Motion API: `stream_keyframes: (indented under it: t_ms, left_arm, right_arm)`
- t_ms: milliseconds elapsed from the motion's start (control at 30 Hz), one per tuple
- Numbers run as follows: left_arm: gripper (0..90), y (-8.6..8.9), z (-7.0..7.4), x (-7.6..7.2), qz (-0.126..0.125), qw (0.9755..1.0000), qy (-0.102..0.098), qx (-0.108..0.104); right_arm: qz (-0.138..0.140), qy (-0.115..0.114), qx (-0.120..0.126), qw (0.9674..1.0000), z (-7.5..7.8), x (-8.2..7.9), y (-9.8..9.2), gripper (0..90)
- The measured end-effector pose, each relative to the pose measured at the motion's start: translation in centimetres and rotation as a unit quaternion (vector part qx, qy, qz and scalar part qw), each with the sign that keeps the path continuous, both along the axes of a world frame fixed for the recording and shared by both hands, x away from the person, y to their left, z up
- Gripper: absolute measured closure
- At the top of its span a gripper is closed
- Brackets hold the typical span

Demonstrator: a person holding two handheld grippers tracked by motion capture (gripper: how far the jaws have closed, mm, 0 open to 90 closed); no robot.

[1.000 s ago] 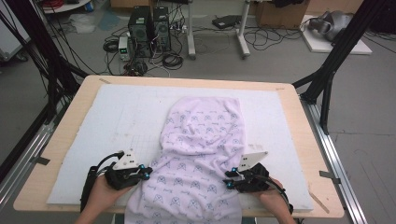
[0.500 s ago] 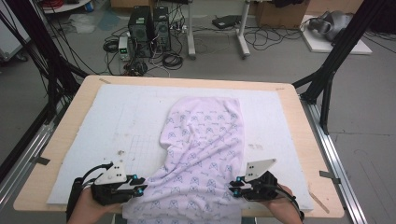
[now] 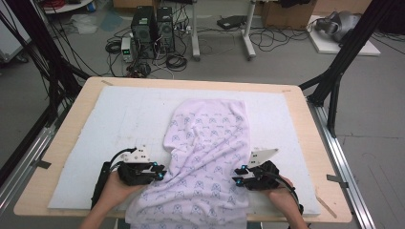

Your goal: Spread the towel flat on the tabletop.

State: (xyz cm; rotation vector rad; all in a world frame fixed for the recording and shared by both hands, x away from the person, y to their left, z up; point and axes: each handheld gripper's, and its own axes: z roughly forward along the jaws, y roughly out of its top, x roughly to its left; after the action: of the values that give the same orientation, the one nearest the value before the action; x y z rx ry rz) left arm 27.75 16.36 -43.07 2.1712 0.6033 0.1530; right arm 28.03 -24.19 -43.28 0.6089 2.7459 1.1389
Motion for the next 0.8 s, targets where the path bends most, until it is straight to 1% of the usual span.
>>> stream_keyframes:
  t_ms: [33, 67, 133, 167, 200, 233, 267, 300, 333, 400, 467, 533, 633, 700, 767, 800]
  left_arm:
    - [68.8, -0.4, -0.2, 0.0, -0.005, 1.0, 0.003, 0.005]
    - [67.3, -0.7, -0.3, 0.0, -0.012, 0.9998, 0.006, 0.015]
    - [64.6, -1.5, -0.7, -0.1, -0.017, 0.9993, 0.006, 0.031]
    - [63.8, -1.8, -0.9, -0.1, -0.018, 0.9992, 0.006, 0.037]
    - [64.2, -2.0, -1.0, -0.2, -0.019, 0.999, -0.001, 0.04]
    - [66.7, -2.1, -1.0, -0.2, -0.024, 0.999, 0.001, 0.038]
    - [75.6, -2.1, -1.0, -0.2, -0.023, 0.999, 0.002, 0.039]
    - [80.5, -2.2, -1.0, -0.2, -0.024, 0.9989, 0.0, 0.04]
    - [82.9, -2.3, -1.0, -0.3, -0.021, 0.999, -0.006, 0.039]
    - [83.9, -2.0, -0.7, -0.4, -0.009, 0.9988, -0.017, 0.044]
    - [84.1, -1.2, -0.3, -0.6, 0.008, 0.9993, -0.024, 0.027]
    - [84.3, -0.1, 0.2, -0.6, 0.022, 0.9993, -0.028, 0.013]
    - [84.2, 2.0, 1.0, -0.6, 0.048, 0.9984, -0.031, -0.002]
    - [84.0, 3.6, 1.7, -0.6, 0.067, 0.9969, -0.039, -0.011]
    - [83.6, 5.0, 2.3, -0.6, 0.091, 0.9945, -0.044, -0.029]
    - [83.2, 5.5, 2.5, -0.5, 0.098, 0.9935, -0.043, -0.037]
  right_arm:
    - [0.0, 0.0, -0.002, 1.0, 0.0, 0.0, 0.0, 64.8]
    - [-0.001, -0.001, -0.002, 1.0, -0.1, 0.1, -0.1, 64.0]
    - [-0.002, 0.0, -0.004, 1.0, -0.2, 0.2, 0.0, 63.5]
    - [-0.002, 0.0, -0.008, 1.0, -0.3, 0.2, 0.1, 63.1]
    - [-0.004, 0.002, -0.01, 0.9999, -0.4, 0.2, 0.2, 62.9]
    - [-0.003, 0.001, -0.012, 0.9999, -0.6, 0.1, 0.3, 62.8]
    - [-0.004, -0.002, -0.009, 1.0, -0.7, 0.1, 0.4, 62.8]
    - [-0.003, 0.0, -0.007, 1.0, -0.7, 0.1, 0.3, 62.9]
    - [-0.005, 0.002, -0.006, 1.0, -0.7, 0.2, 0.3, 62.9]
    - [-0.005, 0.001, -0.006, 1.0, -0.7, 0.2, 0.3, 62.8]
    - [-0.005, 0.001, -0.007, 1.0, -0.7, 0.1, 0.3, 62.8]
    - [-0.004, 0.0, -0.008, 1.0, -0.7, 0.1, 0.3, 62.7]
    - [-0.002, 0.0, -0.006, 1.0, -0.7, 0.2, 0.3, 62.8]
    - [-0.003, 0.001, -0.006, 1.0, -0.7, 0.2, 0.3, 62.7]
    - [-0.002, 0.001, -0.007, 1.0, -0.7, 0.2, 0.3, 62.7]
    - [-0.003, 0.0, -0.006, 1.0, -0.7, 0.2, 0.3, 62.7]
